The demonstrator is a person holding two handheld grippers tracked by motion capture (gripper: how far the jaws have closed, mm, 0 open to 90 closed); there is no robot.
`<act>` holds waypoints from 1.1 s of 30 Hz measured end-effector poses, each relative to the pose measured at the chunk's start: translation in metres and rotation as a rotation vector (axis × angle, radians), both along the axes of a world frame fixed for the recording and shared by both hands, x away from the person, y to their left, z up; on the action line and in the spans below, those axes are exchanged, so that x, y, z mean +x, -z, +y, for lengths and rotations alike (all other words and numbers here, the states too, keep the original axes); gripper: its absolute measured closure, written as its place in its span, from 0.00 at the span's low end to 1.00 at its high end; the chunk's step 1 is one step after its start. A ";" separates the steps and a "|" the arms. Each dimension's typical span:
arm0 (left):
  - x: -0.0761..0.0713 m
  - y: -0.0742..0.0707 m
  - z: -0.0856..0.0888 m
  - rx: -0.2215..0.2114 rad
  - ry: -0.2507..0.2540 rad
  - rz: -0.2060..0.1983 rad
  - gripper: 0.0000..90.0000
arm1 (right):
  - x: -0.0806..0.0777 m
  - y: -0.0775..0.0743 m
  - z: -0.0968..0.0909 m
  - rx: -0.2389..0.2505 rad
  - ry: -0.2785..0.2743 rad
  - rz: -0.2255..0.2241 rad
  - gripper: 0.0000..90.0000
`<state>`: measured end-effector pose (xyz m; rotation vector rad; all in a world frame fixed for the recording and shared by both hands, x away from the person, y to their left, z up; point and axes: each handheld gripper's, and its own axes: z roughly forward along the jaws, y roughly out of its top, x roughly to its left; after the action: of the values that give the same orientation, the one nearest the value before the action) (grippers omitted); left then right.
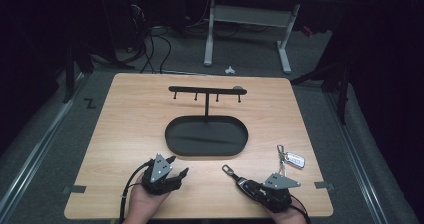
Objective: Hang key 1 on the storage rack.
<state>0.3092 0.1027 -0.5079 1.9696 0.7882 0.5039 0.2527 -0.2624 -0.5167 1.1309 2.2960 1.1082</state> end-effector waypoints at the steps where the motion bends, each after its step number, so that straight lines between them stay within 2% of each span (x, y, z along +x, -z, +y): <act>1: 0.000 0.000 0.001 -0.004 -0.001 -0.002 0.44 | 0.000 -0.001 -0.002 0.002 0.012 -0.002 0.91; 4: 0.005 -0.003 0.005 -0.012 -0.021 0.005 0.43 | 0.003 -0.003 -0.013 0.023 0.060 -0.014 0.89; 8: 0.008 -0.018 0.013 -0.019 -0.039 0.005 0.43 | 0.005 -0.007 -0.024 0.031 0.121 -0.031 0.87; 10: 0.008 -0.026 0.020 -0.057 -0.035 0.016 0.42 | 0.005 -0.008 -0.026 0.032 0.134 -0.033 0.86; 13: 0.005 -0.032 0.033 -0.027 -0.057 -0.004 0.38 | 0.008 -0.006 -0.030 0.040 0.162 -0.021 0.84; 14: 0.003 -0.032 0.039 -0.041 -0.066 0.004 0.38 | 0.009 -0.006 -0.030 0.033 0.166 -0.018 0.84; 16: -0.002 -0.028 0.050 -0.065 -0.090 0.010 0.38 | 0.012 -0.004 -0.030 0.023 0.170 -0.011 0.83; 17: -0.004 -0.026 0.051 -0.061 -0.097 0.006 0.38 | 0.012 -0.004 -0.030 0.023 0.170 -0.011 0.83; 20: -0.009 -0.012 0.057 -0.025 -0.116 -0.007 0.36 | 0.015 -0.004 -0.028 0.014 0.184 -0.002 0.81; 21: -0.010 -0.006 0.059 -0.025 -0.120 -0.001 0.36 | 0.017 -0.004 -0.027 0.015 0.194 0.012 0.79; 23: -0.011 -0.001 0.062 -0.022 -0.118 0.005 0.36 | 0.020 -0.004 -0.024 0.012 0.202 0.033 0.75; 26: -0.013 0.001 0.066 0.027 -0.123 -0.018 0.36 | 0.023 -0.005 -0.022 -0.010 0.193 0.028 0.74; 29: -0.013 0.001 0.073 0.000 -0.130 -0.015 0.35 | 0.028 -0.007 -0.019 -0.019 0.183 0.047 0.68; 33: -0.012 0.002 0.076 -0.014 -0.132 -0.015 0.36 | 0.036 -0.008 -0.017 -0.076 0.177 0.082 0.60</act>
<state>0.2975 0.1792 -0.5102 1.9073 0.9145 0.5889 0.2889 -0.2793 -0.5083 1.3426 2.2273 0.9168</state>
